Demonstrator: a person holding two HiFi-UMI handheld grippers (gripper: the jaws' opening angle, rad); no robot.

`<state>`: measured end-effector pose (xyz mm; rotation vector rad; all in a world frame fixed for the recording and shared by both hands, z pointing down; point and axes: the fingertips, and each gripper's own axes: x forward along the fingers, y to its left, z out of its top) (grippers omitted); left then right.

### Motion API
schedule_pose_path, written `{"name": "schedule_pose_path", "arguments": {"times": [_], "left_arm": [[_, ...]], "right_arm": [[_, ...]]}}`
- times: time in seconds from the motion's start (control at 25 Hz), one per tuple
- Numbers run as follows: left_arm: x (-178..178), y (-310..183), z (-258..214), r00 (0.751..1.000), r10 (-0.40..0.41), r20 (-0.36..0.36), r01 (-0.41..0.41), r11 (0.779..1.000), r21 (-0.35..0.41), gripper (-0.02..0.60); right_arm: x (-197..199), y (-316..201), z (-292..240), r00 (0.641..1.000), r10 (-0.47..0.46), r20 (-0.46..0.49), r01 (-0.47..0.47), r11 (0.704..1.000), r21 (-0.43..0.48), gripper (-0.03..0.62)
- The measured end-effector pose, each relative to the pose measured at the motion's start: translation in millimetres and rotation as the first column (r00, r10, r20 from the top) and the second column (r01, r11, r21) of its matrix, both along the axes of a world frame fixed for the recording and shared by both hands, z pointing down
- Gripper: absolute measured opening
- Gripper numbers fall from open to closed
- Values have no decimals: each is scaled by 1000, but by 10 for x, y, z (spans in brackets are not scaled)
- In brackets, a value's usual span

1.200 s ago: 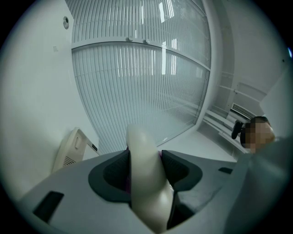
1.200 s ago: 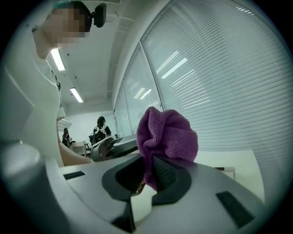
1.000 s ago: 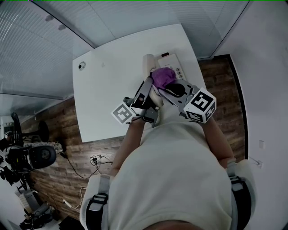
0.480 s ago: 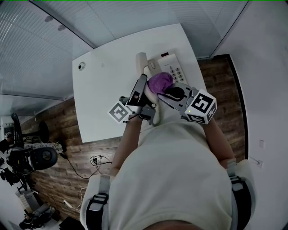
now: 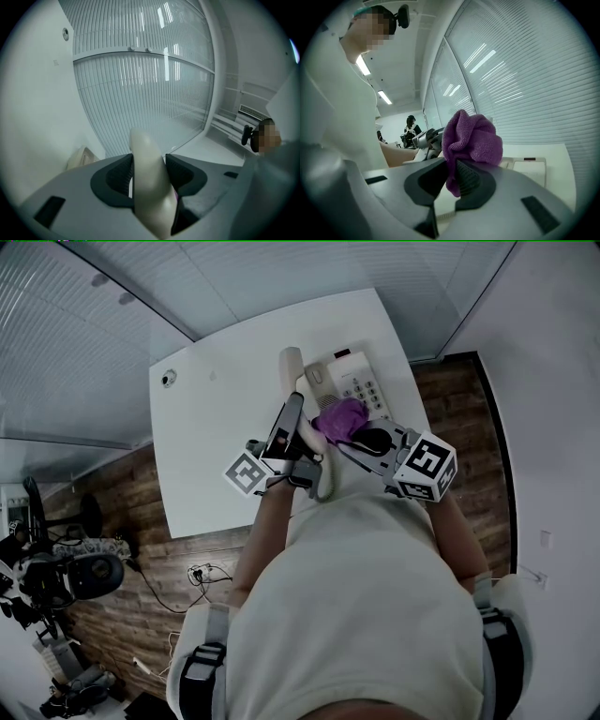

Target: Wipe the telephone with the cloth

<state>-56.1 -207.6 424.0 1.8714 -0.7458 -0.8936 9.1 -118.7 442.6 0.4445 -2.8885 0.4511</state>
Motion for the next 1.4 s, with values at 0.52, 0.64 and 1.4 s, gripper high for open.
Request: {"name": "schedule_pose_path", "arguments": {"times": [0.52,0.64,1.4], "left_arm": [[-82,-77,29,999,-33,30,33,999,-1,229],[-50,-80,62,998,-35,57,36,999,-9,229],[300,-141,768,873,6,488,86,982,-166,229]], "right_arm": [[27,213,150,996,-75,-50,73,996,-49,46],[71,177,179,997,-50,-64,48,998,-44,46],[552,-493,82,935,349,-62,-348,937,34,46]]}}
